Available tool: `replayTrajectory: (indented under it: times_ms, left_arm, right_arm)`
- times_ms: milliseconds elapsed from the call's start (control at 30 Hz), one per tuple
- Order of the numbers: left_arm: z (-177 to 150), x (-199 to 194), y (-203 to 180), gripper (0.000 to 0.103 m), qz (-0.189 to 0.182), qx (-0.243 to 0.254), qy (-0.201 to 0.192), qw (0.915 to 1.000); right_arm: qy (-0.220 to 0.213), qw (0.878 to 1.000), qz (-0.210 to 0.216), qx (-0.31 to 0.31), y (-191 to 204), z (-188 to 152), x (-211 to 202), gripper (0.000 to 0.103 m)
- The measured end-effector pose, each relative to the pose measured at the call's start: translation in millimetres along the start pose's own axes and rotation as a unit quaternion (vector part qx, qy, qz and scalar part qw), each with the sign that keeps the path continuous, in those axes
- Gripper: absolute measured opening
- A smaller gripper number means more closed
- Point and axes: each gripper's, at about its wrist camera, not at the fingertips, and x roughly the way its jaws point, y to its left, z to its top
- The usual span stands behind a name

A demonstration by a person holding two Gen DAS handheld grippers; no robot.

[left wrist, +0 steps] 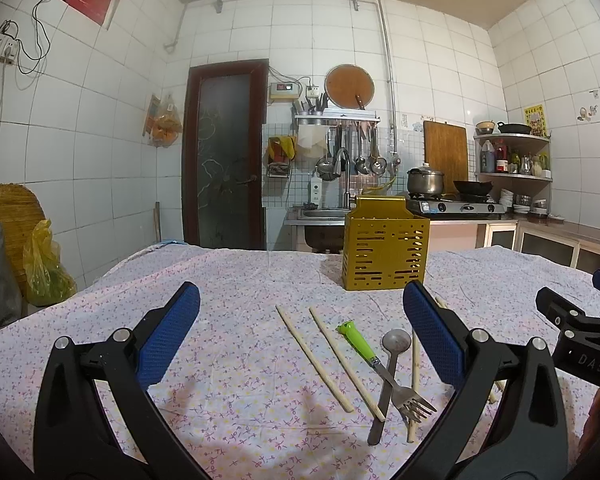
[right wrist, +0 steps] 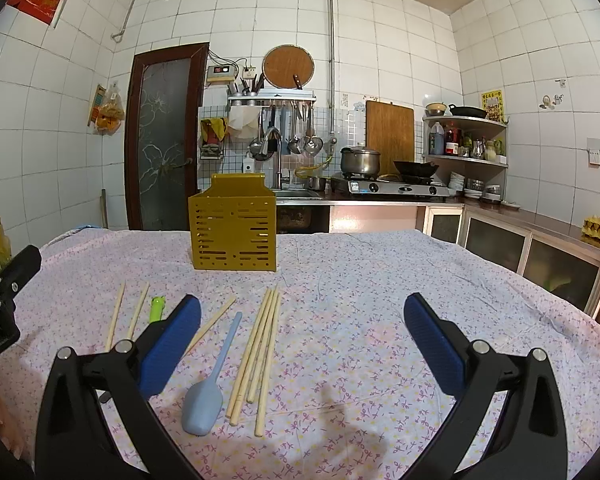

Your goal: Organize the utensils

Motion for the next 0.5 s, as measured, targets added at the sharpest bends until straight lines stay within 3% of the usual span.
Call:
replayTrajectory:
  times_ms: [500]
  left_arm:
    - [-2.0,-2.4,-4.6,0.098,0.006,0.003,-0.002,1.0]
  right_arm:
    - [0.005,1.0,-0.002,0.005,-0.2,-1.6,1.5,0.099]
